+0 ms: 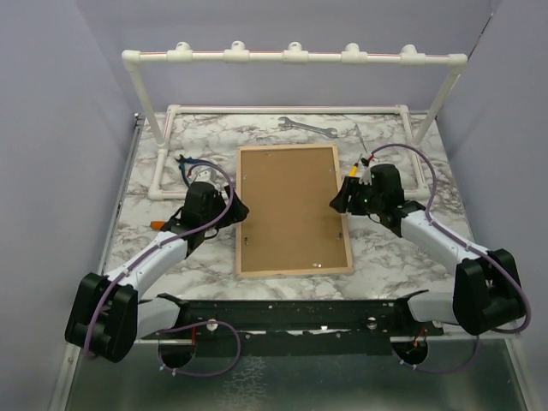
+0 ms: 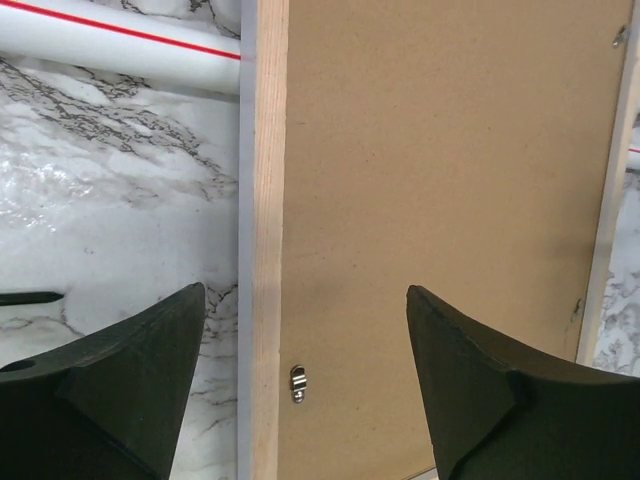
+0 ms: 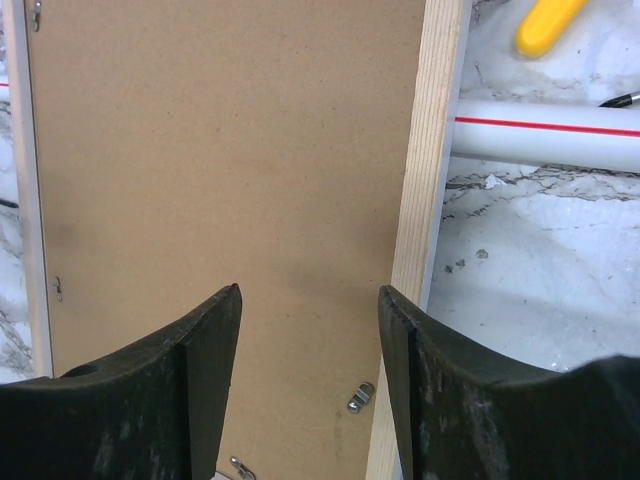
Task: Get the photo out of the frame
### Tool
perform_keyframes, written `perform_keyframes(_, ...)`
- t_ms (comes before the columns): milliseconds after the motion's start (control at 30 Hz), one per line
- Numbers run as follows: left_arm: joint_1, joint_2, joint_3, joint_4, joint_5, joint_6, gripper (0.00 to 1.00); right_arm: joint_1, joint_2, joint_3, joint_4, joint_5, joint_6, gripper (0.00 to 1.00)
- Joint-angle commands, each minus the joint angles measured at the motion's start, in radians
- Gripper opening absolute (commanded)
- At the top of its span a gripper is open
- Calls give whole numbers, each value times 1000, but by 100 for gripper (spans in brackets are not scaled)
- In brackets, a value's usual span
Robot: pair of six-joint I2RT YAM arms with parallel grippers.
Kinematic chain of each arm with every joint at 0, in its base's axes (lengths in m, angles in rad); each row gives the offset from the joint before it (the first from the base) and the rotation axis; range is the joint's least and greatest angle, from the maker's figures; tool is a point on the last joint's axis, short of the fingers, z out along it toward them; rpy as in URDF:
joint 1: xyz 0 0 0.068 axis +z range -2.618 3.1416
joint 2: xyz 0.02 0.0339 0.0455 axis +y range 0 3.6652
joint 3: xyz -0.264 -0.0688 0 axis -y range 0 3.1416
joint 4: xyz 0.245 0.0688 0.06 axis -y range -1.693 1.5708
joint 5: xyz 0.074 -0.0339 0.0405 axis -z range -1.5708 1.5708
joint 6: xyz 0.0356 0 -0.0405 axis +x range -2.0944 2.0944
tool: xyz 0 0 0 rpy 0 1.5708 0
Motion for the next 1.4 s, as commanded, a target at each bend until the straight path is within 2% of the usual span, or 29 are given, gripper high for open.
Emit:
perform_keyframes(0,56,8,-120,388,147,-25,83,-6,-44,-8,-37,-4,-21,61)
perform_keyframes(100,100,27,-185,548,207,-46,86,-6,-62,-13,-41,-2,-27,62)
perform_keyframes(233,156,95,-208,684,306,-62,86,-6,-84,-13,-59,4,-42,62)
perform_keyframes(400,218,222,-256,943,436,-185,87,-6,-105,-12,-70,-3,-48,62)
perform_keyframes(633,229,363,-239,991,473,-200,86,-6,-113,-14,-66,-18,-46,62)
perform_keyframes(967,230,533,-197,1021,526,-209,78,-6,-116,-10,-70,-30,-49,62)
perform_keyframes(1100,235,583,-192,1098,574,-245,72,-6,-118,-9,-75,-29,-49,62)
perform_keyframes(1367,243,655,-232,1385,657,-408,47,-6,-118,-6,-77,-44,-43,62)
